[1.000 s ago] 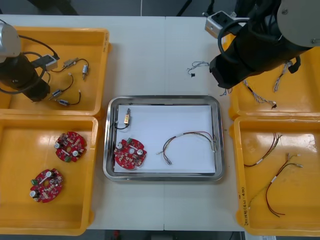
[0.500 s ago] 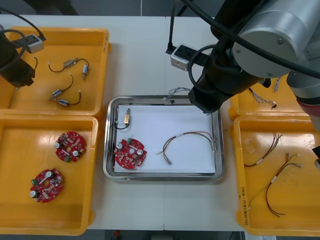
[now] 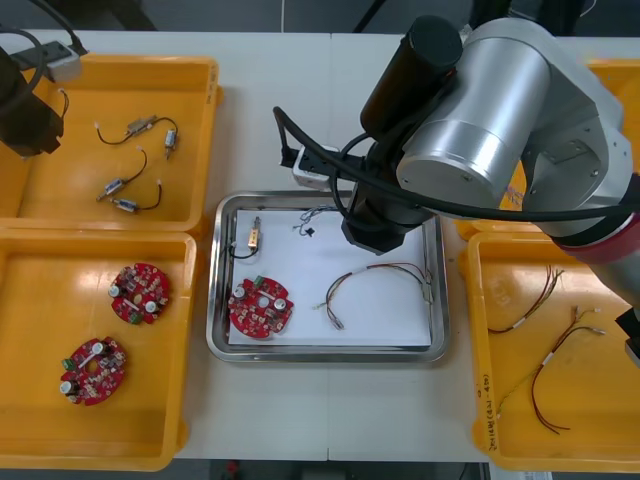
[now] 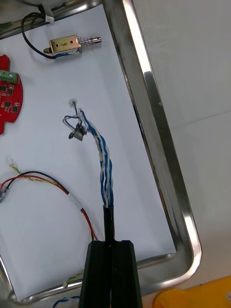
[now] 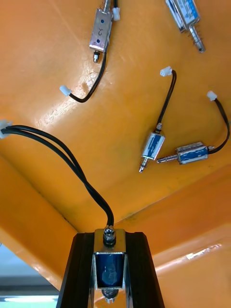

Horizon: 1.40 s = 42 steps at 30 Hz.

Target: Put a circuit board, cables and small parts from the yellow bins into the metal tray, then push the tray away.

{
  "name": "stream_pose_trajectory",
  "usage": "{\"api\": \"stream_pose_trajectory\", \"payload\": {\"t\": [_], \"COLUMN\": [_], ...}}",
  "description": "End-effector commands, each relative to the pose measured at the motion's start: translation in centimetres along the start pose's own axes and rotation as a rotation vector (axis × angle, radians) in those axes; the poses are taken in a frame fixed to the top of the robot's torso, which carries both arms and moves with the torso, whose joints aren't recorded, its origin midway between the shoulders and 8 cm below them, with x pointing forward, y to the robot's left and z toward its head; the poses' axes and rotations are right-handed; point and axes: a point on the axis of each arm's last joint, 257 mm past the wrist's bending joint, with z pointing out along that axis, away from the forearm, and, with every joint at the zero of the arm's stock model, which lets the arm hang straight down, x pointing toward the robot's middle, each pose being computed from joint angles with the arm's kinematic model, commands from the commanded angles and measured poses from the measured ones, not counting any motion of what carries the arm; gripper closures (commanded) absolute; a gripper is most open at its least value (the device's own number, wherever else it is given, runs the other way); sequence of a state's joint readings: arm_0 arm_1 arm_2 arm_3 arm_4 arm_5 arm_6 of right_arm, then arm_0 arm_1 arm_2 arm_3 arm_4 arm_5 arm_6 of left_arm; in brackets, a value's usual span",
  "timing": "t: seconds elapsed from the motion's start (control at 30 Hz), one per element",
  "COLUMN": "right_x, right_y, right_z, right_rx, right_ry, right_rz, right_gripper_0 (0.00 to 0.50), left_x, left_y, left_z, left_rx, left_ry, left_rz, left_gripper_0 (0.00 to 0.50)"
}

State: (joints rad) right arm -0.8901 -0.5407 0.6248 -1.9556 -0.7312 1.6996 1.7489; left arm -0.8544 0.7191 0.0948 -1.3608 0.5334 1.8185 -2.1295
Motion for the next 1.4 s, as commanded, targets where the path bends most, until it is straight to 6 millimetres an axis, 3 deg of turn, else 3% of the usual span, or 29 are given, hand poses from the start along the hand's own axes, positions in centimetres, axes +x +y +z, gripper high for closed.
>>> {"api": "stream_pose_trajectory", "payload": {"t": [0.03,0.4,0.8,1.2,1.4], "right_x": [-0.7,-0.1,3.1,6.2,6.9], "right_y": [0.5,-0.8,-1.8,-3.1,-3.5], "right_z": [1.3,3.6,5.9,7.8,8.8], "right_rx": [-0.024,-0.006,0.018,0.024,0.025], "right_ry": [-0.012,-0.003,0.043,0.071,0.078], "right_rz": [-0.135,-0.278,-0.378,-0.370,-0.357], "right_gripper_0": [0.500,0.500,0.500,0.500,0.500], "left_x": [0.4,-2.0,-5.3,-7.5,-8.1], "left_y": [1.0,-3.2,-7.7,-11.6,-13.0], "left_z": [-3.0,-3.9,-4.6,-5.2,-5.5], "left_rx": [-0.056,-0.034,-0.007,0.018,0.030], "left_ry": [-0.036,-0.104,-0.172,-0.221,-0.235], "left_rz": [-0.181,-0.272,-0.379,-0.459,-0.481], "left_gripper_0": [0.500,0.500,0.499,0.499,0.499]}}
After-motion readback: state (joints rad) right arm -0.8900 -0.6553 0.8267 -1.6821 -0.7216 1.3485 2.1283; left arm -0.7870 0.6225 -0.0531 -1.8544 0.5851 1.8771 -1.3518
